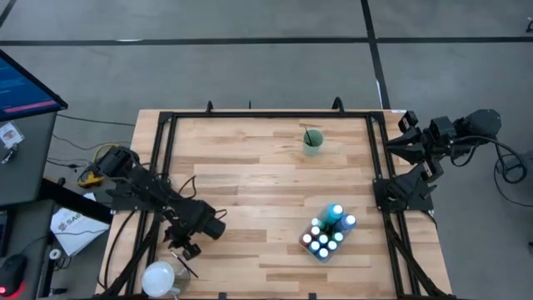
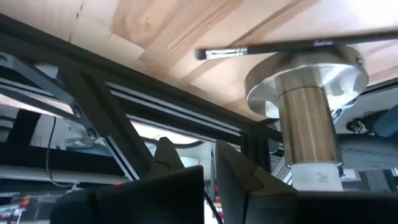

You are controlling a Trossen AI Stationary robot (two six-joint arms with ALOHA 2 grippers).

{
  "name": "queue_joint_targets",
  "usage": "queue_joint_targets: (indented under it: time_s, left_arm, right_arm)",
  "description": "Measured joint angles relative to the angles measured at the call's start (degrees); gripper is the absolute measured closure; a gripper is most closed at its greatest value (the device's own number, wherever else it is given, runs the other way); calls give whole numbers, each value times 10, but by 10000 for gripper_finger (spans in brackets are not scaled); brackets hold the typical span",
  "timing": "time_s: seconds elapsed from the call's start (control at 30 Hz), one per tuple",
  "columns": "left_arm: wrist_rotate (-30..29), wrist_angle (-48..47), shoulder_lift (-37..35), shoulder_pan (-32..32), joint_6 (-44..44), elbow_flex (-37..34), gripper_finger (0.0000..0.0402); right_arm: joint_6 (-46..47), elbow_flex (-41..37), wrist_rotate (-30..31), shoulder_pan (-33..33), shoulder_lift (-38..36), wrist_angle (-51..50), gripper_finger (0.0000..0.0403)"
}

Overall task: Pick & Place Paint Supplies
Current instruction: Put the black paint brush into the green cup

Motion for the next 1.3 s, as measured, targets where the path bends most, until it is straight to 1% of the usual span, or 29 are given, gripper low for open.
queue_joint_targets:
  time_s: [0.1, 0.17, 0.2, 0.3, 0.43, 0.57, 0.7, 0.8, 0.87, 0.97, 1.07, 1.13, 1.2, 1.3]
  left_arm:
    - [23, 4, 0, 1, 14, -10, 401]
    - [22, 4, 0, 1, 13, -15, 401]
    - [18, 5, 0, 1, 10, -18, 401]
    - [-28, 5, 0, 2, -2, -21, 401]
    - [-33, 7, -10, 4, 13, -21, 401]
    - [-50, 8, -37, 4, -2, -21, 401]
    - [-85, 9, -73, 3, -33, -21, 401]
    - [-96, 42, -108, 7, -43, -21, 401]
    - [-95, 65, -139, 8, -45, -21, 401]
    - [-82, 73, -182, 8, -84, -21, 401]
    - [-27, 73, -203, 8, -137, -32, 401]
    - [-13, 70, -202, 6, -165, -42, 401]
    - [-12, 75, -194, 1, -181, -52, 401]
    - [-1, 77, -164, -4, -182, -58, 401]
  right_arm:
    - [-2, 0, 1, 0, 0, 0, 354]
    - [-2, 0, 1, 0, 0, 0, 354]
    - [-2, 0, 1, 0, 0, 0, 354]
    - [-2, 0, 1, 0, 0, -1, 354]
    - [-2, 0, 1, 0, 0, -2, 354]
    - [-2, 0, 1, 0, 0, -2, 354]
    - [-6, 0, 2, 0, 0, -2, 354]
    - [-6, 0, 10, 0, 0, -8, 354]
    - [-6, 0, 12, 0, 0, -13, 354]
    - [-6, 0, 12, 0, 0, -13, 354]
    - [-4, 0, 12, 0, 0, -13, 354]
    - [-3, 0, 12, 0, 0, -13, 354]
    - [-3, 0, 12, 0, 0, -13, 354]
    - [-2, 0, 12, 0, 0, -13, 354]
